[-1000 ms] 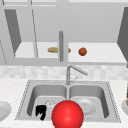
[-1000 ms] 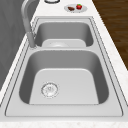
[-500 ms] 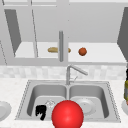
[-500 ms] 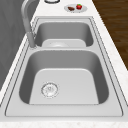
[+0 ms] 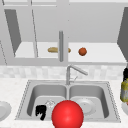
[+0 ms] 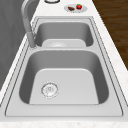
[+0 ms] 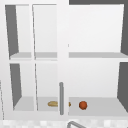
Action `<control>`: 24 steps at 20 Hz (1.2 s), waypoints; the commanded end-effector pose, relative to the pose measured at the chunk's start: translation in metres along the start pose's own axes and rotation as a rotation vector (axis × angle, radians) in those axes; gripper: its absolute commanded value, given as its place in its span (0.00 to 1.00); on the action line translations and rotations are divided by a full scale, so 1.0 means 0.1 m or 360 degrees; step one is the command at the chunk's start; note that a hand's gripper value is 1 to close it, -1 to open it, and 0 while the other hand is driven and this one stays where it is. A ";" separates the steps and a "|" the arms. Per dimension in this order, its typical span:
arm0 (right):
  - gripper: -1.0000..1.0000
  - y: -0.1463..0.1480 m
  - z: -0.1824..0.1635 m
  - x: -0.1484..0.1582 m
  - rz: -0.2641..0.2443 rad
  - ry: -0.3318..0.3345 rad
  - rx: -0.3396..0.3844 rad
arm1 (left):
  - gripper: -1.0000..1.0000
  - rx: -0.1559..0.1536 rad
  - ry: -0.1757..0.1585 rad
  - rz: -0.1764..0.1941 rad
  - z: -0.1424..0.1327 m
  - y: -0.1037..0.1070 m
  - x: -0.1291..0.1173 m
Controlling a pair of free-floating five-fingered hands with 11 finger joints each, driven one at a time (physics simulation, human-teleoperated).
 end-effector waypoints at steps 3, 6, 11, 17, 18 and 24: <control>1.00 0.13 0.13 0.31 -0.0056 -0.0072 -0.0018 | 0.50 0.0000 0.0000 0.0000 0.00 0.00 0.00; 1.00 0.17 0.13 0.38 -0.0062 -0.0085 -0.0014 | 0.50 0.0000 0.0000 0.0000 0.00 0.00 0.00; 1.00 0.28 0.12 0.42 -0.0067 -0.0106 -0.0013 | 0.50 0.0000 0.0000 0.0000 0.00 0.00 0.00; 1.00 0.58 0.05 0.54 -0.0027 -0.0100 -0.0187 | 0.50 0.0000 0.0000 0.0000 0.00 0.00 0.00; 1.00 0.63 0.06 0.58 -0.0027 -0.0099 -0.0207 | 0.50 0.0000 0.0000 0.0000 0.00 0.00 0.00; 1.00 0.91 0.06 0.85 -0.0053 -0.0107 -0.0333 | 0.50 0.0000 0.0000 0.0000 0.00 0.00 0.00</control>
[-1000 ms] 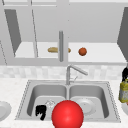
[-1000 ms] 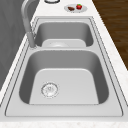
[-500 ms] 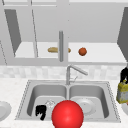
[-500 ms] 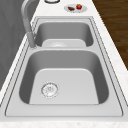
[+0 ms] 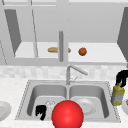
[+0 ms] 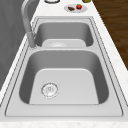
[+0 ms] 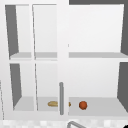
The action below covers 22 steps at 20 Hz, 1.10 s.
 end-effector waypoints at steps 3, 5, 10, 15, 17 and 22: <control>1.00 0.28 0.09 0.31 -0.0039 -0.0053 -0.0135 | 0.50 0.0000 0.0000 0.0000 0.00 0.00 0.00; 1.00 0.37 0.15 0.41 -0.0040 -0.0041 -0.0158 | 0.50 0.0000 0.0000 0.0000 0.00 0.00 0.00; 1.00 0.60 0.36 0.67 -0.0041 -0.0038 -0.0205 | 0.50 0.0000 0.0000 0.0000 0.00 0.00 0.00; 1.00 0.75 0.70 0.92 -0.0046 -0.0012 -0.0249 | 0.50 0.0000 0.0000 0.0000 0.00 0.00 0.00; 1.00 0.81 0.85 1.01 -0.0052 -0.0013 -0.0262 | 0.50 0.0000 0.0000 0.0000 0.00 0.00 0.00; 1.00 0.93 1.23 1.27 -0.0056 -0.0014 -0.0287 | 0.50 0.0000 0.0000 0.0000 0.00 0.00 0.00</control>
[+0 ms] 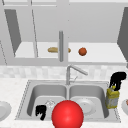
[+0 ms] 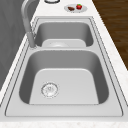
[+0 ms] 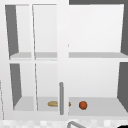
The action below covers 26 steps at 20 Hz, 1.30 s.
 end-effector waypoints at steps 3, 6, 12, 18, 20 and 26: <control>1.00 0.05 0.46 0.32 -0.0064 -0.0015 -0.0085 | 0.50 0.0000 0.0000 0.0000 0.00 0.00 0.00; 1.00 0.07 0.68 0.48 -0.0067 -0.0007 -0.0105 | 0.50 0.0000 0.0000 0.0000 0.00 0.00 0.00; 1.00 0.06 1.06 0.82 -0.0070 0.0005 -0.0113 | 0.50 0.0000 0.0000 0.0000 0.00 0.00 0.00; 1.00 0.00 1.39 1.19 -0.0062 0.0020 -0.0093 | 0.50 0.0000 0.0000 0.0000 0.00 0.00 0.00; 1.00 -0.05 1.50 1.29 -0.0061 0.0024 -0.0089 | 0.50 0.0000 0.0000 0.0000 0.00 0.00 0.00; 1.00 -0.25 1.81 1.60 -0.0056 0.0029 -0.0075 | 0.50 0.0000 0.0000 0.0000 0.00 0.00 0.00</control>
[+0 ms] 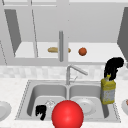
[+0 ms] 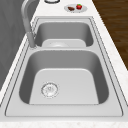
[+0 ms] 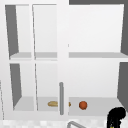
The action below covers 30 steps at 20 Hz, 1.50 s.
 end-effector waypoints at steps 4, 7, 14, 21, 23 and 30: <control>1.00 -0.29 0.35 0.33 -0.0057 0.0022 -0.0022 | 0.50 0.0000 0.0000 0.0000 0.00 0.00 0.00; 1.00 -0.41 0.50 0.46 -0.0057 0.0026 -0.0025 | 0.50 0.0000 0.0000 0.0000 0.00 0.00 0.00; 1.00 -0.70 0.85 0.75 -0.0046 0.0040 -0.0031 | 0.50 0.0000 0.0000 0.0000 0.00 0.00 0.00; 1.00 -1.02 1.17 1.04 -0.0014 0.0020 -0.0020 | 0.50 0.0000 0.0000 0.0000 0.00 0.00 0.00; 1.00 -1.11 1.26 1.12 -0.0012 0.0023 -0.0022 | 0.50 0.0000 0.0000 0.0000 0.00 0.00 0.00; 1.00 -1.46 1.57 1.39 -0.0009 0.0049 -0.0030 | 0.50 0.0000 0.0000 0.0000 0.00 0.00 0.00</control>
